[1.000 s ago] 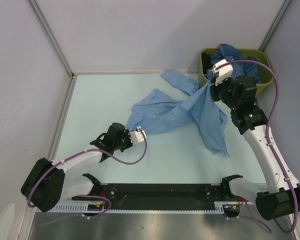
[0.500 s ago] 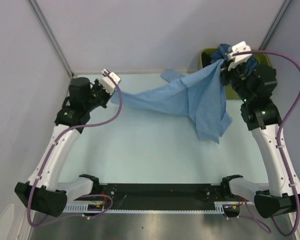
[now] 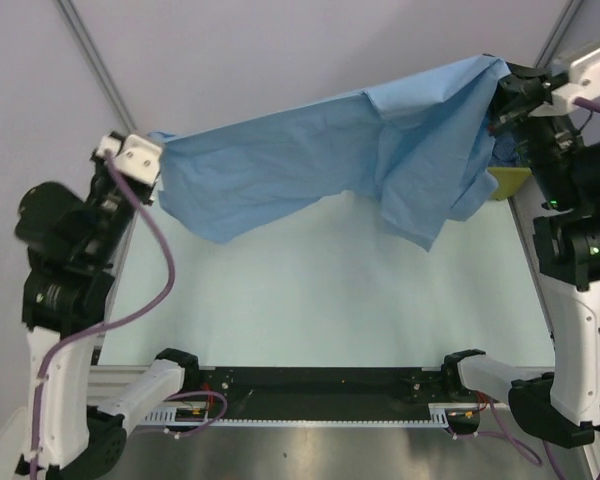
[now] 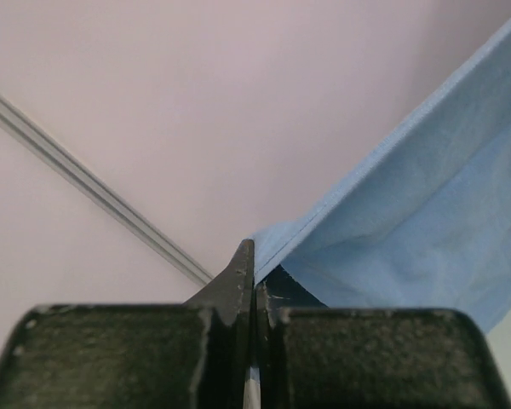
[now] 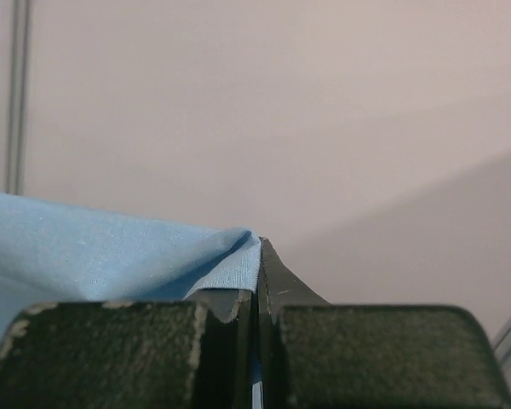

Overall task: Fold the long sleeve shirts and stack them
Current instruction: Flatten the shirt out

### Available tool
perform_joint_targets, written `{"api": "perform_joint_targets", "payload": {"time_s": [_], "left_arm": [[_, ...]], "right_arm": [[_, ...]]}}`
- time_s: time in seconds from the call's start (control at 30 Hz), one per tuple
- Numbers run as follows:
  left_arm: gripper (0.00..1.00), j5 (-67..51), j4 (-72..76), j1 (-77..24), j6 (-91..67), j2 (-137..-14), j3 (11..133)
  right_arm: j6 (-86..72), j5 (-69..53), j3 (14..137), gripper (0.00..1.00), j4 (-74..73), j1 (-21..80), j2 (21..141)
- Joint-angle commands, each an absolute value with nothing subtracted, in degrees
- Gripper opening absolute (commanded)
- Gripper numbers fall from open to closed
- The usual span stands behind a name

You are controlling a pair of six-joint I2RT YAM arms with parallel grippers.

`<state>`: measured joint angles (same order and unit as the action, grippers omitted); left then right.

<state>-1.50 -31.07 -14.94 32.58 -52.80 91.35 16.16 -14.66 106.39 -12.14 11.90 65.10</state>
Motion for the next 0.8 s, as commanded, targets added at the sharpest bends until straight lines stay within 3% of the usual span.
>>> {"api": "perform_joint_targets", "payload": {"time_s": [0.0,0.27,0.53,0.63,0.77], "left_arm": [[0.0,4.5,-32.2,-14.2,32.8,-45.5,95.1],[0.0,4.5,-29.8,-14.2,28.7,-40.7,104.7],[0.0,4.8,-30.3,-14.2,26.7,-46.5,123.3],[0.0,4.2,-31.0,-14.2,27.1,-45.3,118.1],[0.0,3.7,-28.3,-14.2,30.4,-42.5,96.9]], "right_arm": [[14.4,-13.0,116.9,0.0,-13.2,10.9,60.8],[6.9,-19.3,137.0,0.0,-20.7,8.4,61.3],[-1.5,-26.9,134.7,0.0,-4.7,-6.1,60.0],[-1.8,-28.0,129.3,0.0,-1.9,-8.3,60.5],[-1.0,-29.6,114.8,0.0,-0.5,-8.5,60.6]]}}
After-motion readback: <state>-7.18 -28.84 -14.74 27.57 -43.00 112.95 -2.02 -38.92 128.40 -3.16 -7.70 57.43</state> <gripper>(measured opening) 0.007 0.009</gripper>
